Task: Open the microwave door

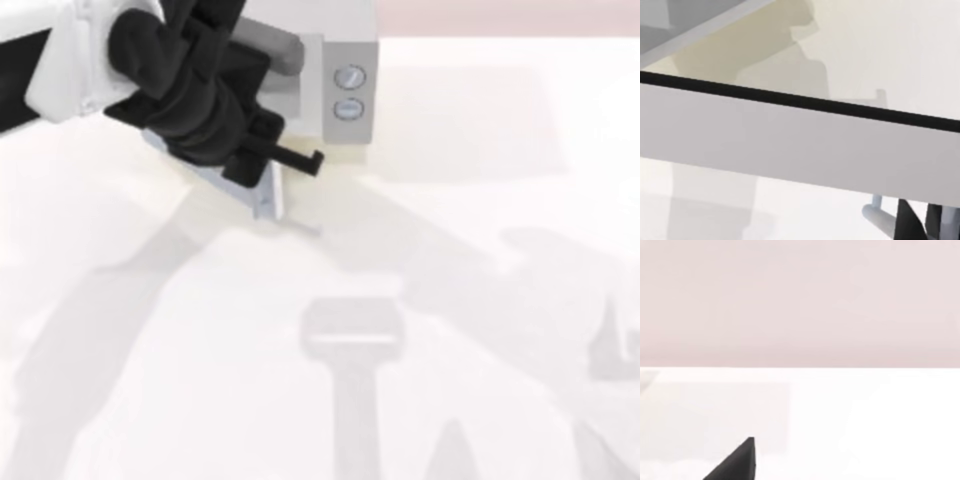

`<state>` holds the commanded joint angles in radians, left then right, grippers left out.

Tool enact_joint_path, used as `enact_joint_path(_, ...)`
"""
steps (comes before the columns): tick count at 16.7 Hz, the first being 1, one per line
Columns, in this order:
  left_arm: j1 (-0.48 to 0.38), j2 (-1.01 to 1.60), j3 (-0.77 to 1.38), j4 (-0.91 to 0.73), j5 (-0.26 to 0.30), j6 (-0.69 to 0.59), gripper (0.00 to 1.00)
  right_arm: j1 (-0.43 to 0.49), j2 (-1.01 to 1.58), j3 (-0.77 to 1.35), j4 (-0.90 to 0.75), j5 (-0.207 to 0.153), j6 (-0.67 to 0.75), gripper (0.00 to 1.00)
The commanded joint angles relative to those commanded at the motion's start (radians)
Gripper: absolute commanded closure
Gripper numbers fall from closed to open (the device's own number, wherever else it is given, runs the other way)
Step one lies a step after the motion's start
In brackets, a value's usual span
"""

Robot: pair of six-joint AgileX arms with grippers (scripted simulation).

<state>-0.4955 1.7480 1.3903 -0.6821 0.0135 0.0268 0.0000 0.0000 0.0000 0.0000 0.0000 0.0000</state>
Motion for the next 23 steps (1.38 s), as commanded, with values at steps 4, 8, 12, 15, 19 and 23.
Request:
enact_joint_path(4, 0.000, 0.000, 0.000, 0.000, 0.000, 0.000, 1.00, 0.000, 0.000, 0.000, 0.000, 0.000, 0.000, 0.00)
enact_joint_path(8, 0.000, 0.000, 0.000, 0.000, 0.000, 0.000, 1.00, 0.000, 0.000, 0.000, 0.000, 0.000, 0.000, 0.00)
enact_joint_path(12, 0.000, 0.000, 0.000, 0.000, 0.000, 0.000, 1.00, 0.000, 0.000, 0.000, 0.000, 0.000, 0.000, 0.00)
enact_joint_path(15, 0.000, 0.000, 0.000, 0.000, 0.000, 0.000, 1.00, 0.000, 0.000, 0.000, 0.000, 0.000, 0.000, 0.00)
enact_joint_path(19, -0.003, 0.001, -0.004, 0.001, 0.008, 0.000, 1.00, 0.000, 0.000, 0.000, 0.000, 0.000, 0.000, 0.00)
enact_joint_path(23, 0.026, -0.030, -0.042, -0.002, 0.047, 0.076, 1.00, 0.000, 0.000, 0.000, 0.000, 0.000, 0.000, 0.00)
